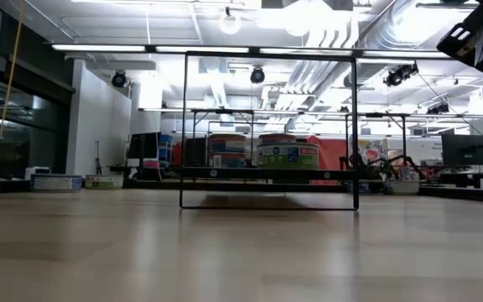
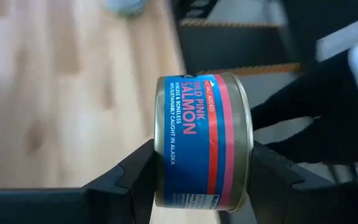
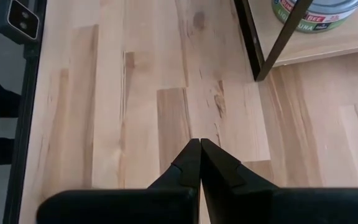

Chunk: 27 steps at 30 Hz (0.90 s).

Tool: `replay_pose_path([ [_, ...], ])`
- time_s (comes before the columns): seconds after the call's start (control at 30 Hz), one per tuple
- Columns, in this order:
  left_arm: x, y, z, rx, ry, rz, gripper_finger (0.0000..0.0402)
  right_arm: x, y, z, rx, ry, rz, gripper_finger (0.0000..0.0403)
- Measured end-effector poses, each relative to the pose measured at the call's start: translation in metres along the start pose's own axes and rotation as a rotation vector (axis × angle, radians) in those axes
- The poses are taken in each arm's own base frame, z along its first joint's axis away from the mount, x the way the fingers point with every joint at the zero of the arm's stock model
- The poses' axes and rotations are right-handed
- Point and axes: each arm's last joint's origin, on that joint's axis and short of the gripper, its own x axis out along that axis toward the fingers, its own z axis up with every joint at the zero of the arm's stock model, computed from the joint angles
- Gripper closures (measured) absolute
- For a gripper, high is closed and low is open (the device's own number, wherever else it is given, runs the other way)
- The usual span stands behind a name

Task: Stack canned seafood by type on shelf
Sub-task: Stack the blue pink tuna can on top of the other blue pink tuna cans on the shelf

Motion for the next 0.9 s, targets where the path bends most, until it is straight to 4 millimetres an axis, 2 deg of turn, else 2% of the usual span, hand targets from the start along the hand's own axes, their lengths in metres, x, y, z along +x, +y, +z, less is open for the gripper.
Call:
replay_pose_path([
  [0.13, -0.010, 0.001, -0.010, -0.077, 0.055, 0.077, 0.0226, 0.000, 0.000, -0.002, -0.033, 0.035, 0.023, 0.0403],
  [0.37, -0.051, -0.005, 0.008, -0.262, -0.178, -0.006, 0.0226, -0.001, -0.001, -0.009, -0.076, 0.121, 0.038, 0.0403],
  [0.53, -0.086, 0.004, 0.009, -0.341, -0.324, 0.119, 0.0226, -0.002, 0.000, -0.012, -0.095, 0.117, 0.014, 0.0403],
  [0.63, -0.101, 0.030, 0.016, -0.369, -0.375, 0.213, 0.0226, -0.002, 0.000, -0.012, -0.102, 0.096, -0.011, 0.0403],
  [0.73, -0.109, 0.073, 0.025, -0.381, -0.366, 0.266, 0.0226, -0.002, 0.000, -0.011, -0.100, 0.074, -0.037, 0.0403],
  [0.8, -0.114, 0.111, 0.028, -0.408, -0.355, 0.290, 0.0226, -0.002, -0.001, -0.011, -0.089, 0.065, -0.048, 0.0403],
  [0.9, -0.116, 0.175, 0.020, -0.507, -0.375, 0.286, 0.0226, -0.002, -0.001, -0.010, -0.055, 0.051, -0.066, 0.0403],
])
